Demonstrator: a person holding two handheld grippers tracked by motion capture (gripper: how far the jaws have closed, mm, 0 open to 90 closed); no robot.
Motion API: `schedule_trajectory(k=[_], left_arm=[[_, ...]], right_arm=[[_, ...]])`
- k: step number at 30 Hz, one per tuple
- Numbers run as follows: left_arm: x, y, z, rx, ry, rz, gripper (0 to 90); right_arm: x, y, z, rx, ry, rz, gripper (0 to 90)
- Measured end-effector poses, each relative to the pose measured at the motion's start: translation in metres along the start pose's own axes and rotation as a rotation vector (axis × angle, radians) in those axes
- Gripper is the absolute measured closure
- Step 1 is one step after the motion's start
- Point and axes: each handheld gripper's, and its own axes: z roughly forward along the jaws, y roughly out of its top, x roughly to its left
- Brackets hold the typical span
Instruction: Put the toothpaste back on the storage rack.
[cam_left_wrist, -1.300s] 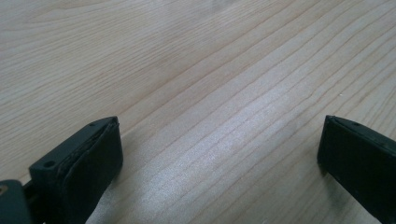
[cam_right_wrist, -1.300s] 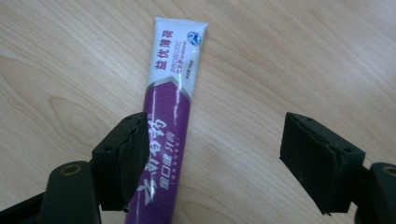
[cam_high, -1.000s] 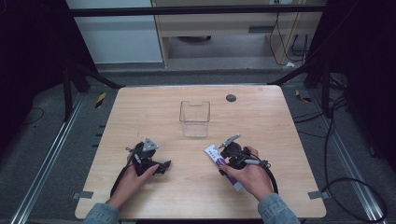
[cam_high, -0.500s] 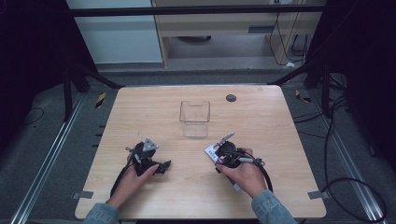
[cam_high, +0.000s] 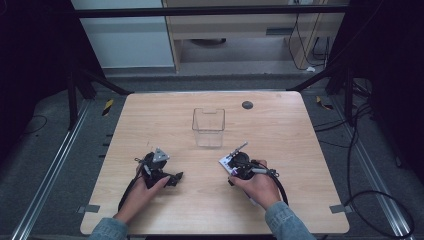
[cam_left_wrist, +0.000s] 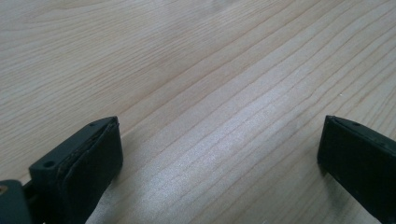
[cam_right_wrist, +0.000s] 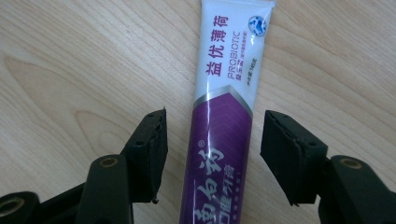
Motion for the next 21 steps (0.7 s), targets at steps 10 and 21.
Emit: schedule_trajectory(k=[10, 21], left_arm=[[0.0, 0.0, 0.0, 0.0, 0.0, -0.001, 0.0], [0.0, 0.0, 0.0, 0.0, -0.001, 0.0, 0.0]], right_arm=[[-0.005, 0.005, 0.013, 0.035, 0.006, 0.025, 47.7], [-0.007, 0.011, 0.016, 0.053, 0.014, 0.03, 51.9]])
